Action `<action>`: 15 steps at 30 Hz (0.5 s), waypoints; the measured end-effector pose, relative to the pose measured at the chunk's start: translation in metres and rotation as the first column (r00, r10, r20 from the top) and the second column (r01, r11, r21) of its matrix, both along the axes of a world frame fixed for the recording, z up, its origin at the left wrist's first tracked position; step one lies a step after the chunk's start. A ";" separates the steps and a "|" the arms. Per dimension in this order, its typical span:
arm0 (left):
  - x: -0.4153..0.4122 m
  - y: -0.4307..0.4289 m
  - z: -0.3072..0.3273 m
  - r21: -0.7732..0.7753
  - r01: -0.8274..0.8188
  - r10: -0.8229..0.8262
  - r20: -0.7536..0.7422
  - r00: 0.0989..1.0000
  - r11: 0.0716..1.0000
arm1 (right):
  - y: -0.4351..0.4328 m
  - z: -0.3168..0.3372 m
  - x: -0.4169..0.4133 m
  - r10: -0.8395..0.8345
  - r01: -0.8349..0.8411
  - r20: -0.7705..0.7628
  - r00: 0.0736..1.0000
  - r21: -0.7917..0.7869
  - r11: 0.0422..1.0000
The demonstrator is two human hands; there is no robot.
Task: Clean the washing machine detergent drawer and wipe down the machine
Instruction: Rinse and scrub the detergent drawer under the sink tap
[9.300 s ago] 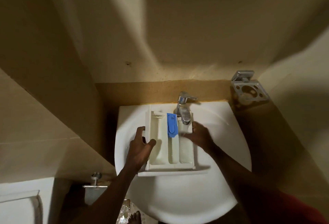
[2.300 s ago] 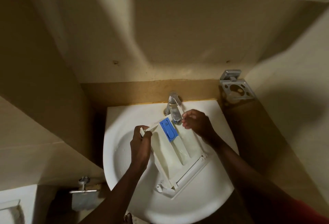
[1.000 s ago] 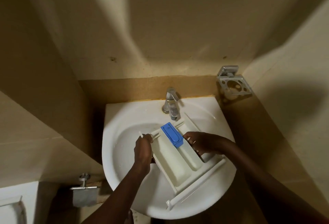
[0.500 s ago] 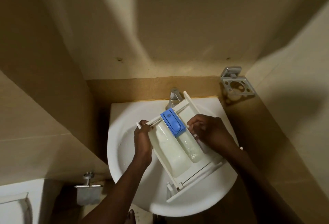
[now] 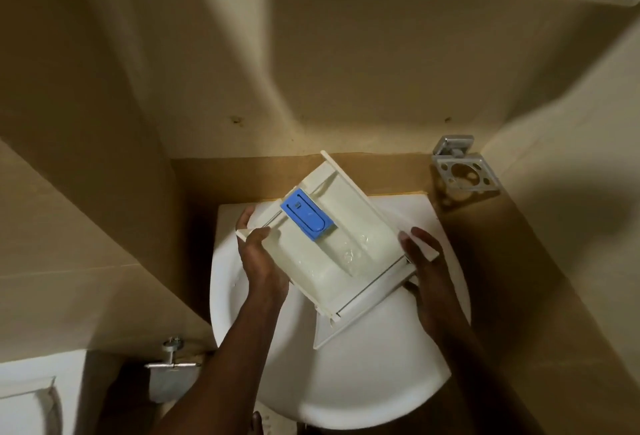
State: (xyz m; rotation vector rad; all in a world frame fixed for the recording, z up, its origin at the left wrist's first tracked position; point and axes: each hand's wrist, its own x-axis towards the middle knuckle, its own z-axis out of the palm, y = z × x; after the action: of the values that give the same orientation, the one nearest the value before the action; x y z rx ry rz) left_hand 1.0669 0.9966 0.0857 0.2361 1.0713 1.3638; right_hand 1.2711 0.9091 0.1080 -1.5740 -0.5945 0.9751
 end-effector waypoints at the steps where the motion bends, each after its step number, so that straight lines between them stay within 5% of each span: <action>1: -0.001 0.000 -0.003 -0.022 -0.014 0.015 0.032 0.999 1.000 | 0.001 0.002 -0.004 0.040 -0.040 0.016 0.999 0.015 0.999; 6: 0.001 -0.005 -0.020 -0.084 0.032 -0.020 0.140 0.990 0.996 | 0.011 0.005 0.006 0.063 -0.127 0.458 0.887 0.110 0.986; 15: 0.000 -0.018 -0.029 -0.102 0.229 -0.218 0.107 0.970 0.968 | 0.027 -0.004 0.010 0.057 -0.085 0.398 0.916 0.052 0.995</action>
State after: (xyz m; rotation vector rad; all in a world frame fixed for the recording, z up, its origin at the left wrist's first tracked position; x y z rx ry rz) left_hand 1.0666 0.9785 0.0569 0.1998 1.0073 1.0979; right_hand 1.2813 0.9362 0.1035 -1.7095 -0.9626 0.6795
